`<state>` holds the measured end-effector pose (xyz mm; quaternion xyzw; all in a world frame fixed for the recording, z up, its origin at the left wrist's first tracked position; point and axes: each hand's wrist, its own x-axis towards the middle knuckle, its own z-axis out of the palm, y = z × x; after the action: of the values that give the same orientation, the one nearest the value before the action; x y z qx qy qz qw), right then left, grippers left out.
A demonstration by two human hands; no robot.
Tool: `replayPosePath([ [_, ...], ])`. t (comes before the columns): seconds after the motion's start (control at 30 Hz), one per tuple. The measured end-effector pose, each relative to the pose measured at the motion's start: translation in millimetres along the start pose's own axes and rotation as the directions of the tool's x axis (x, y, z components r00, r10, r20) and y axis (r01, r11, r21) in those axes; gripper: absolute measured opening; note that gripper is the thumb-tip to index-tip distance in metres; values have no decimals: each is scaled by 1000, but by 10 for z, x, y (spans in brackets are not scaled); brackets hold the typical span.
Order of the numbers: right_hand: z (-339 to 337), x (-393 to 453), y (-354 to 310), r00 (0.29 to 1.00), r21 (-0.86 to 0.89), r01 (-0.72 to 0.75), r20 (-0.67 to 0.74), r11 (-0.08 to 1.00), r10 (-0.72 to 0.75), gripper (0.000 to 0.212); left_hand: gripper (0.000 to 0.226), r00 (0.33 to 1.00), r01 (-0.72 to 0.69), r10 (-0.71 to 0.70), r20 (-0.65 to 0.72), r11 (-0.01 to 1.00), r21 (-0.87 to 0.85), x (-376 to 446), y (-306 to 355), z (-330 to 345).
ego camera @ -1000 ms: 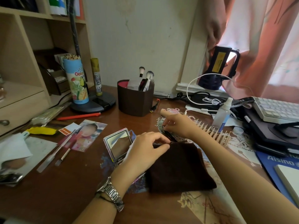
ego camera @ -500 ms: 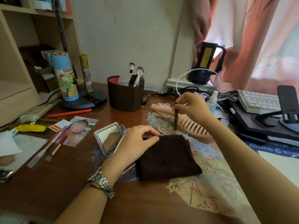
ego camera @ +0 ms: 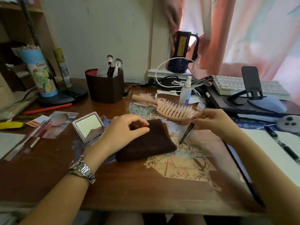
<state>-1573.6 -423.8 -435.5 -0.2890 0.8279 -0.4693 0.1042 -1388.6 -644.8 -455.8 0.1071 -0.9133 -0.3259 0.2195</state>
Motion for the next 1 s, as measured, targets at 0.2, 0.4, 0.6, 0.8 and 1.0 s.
replayPosePath([
  [0.2,-53,-198,110,998,60,-44,47,997,41,1,22,986,-84,91,141,995,-53,-21,244,113],
  [0.4,-8,-292,183,994,-141,-83,65,987,92,7,29,937,-150,145,317,989,-7,-17,307,266],
  [0.6,-86,-333,150,980,-182,-68,172,981,100,17,23,955,-152,153,256,988,-25,-27,229,311],
  [0.8,-107,-341,170,966,-234,20,254,972,41,15,14,966,-185,190,177,982,-45,-49,217,341],
  [1.0,-50,-358,171,972,-251,86,234,964,-25,9,13,972,-190,200,122,978,-84,-73,222,341],
])
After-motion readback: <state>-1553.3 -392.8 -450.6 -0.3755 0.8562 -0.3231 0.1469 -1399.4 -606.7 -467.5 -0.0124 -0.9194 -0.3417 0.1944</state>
